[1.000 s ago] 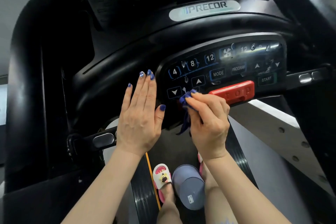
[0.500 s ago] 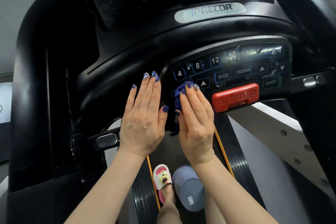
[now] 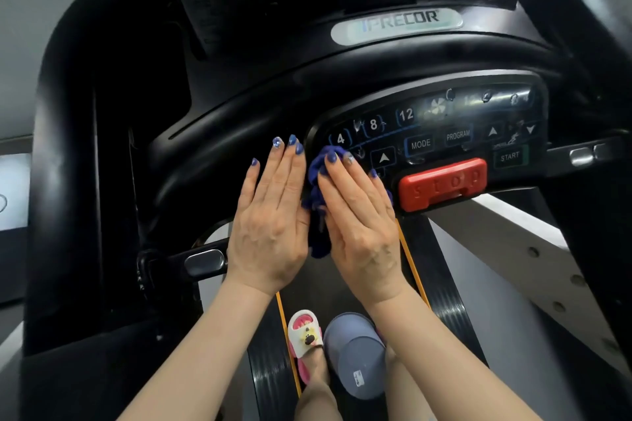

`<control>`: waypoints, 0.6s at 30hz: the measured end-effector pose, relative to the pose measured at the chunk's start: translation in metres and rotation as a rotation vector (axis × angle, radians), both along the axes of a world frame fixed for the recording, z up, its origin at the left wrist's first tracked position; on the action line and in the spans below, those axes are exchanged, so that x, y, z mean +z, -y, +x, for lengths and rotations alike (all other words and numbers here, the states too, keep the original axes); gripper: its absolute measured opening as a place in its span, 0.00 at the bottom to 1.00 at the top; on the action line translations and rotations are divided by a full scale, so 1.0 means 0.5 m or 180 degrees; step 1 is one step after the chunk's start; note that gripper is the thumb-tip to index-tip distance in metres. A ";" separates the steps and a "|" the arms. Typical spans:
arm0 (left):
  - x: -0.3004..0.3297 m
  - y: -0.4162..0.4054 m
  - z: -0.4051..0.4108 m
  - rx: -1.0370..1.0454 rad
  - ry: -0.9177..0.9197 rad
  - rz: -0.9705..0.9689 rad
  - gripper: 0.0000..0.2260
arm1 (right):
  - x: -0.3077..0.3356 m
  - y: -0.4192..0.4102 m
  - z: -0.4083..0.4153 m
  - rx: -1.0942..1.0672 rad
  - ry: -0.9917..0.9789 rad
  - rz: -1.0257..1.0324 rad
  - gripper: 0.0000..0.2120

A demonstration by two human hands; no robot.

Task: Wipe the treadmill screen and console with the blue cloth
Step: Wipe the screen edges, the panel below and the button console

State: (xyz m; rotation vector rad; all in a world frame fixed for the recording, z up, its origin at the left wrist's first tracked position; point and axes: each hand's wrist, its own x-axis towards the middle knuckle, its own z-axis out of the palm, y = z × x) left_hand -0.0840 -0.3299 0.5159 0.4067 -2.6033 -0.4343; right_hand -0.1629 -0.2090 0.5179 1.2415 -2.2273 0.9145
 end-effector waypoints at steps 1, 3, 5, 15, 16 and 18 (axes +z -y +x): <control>0.000 0.000 0.000 -0.0004 -0.0001 0.0029 0.24 | -0.008 -0.018 0.001 0.0007 -0.0032 0.0065 0.14; 0.001 -0.001 0.001 -0.0010 0.0016 0.0065 0.24 | -0.012 -0.042 0.005 -0.0049 -0.0027 0.0166 0.14; 0.003 0.000 0.001 -0.0004 0.0015 0.0069 0.24 | -0.003 -0.023 0.001 -0.0129 0.0071 0.0112 0.15; 0.004 0.000 0.002 -0.0028 0.0023 0.0055 0.25 | -0.015 -0.043 0.005 -0.0260 0.0099 0.0278 0.17; 0.004 0.001 0.002 -0.0026 0.0026 0.0058 0.25 | -0.007 -0.030 -0.002 -0.0289 0.0081 0.0250 0.16; 0.004 0.001 0.001 -0.0021 0.0007 0.0054 0.24 | 0.008 -0.002 -0.018 -0.0348 0.0032 0.0159 0.16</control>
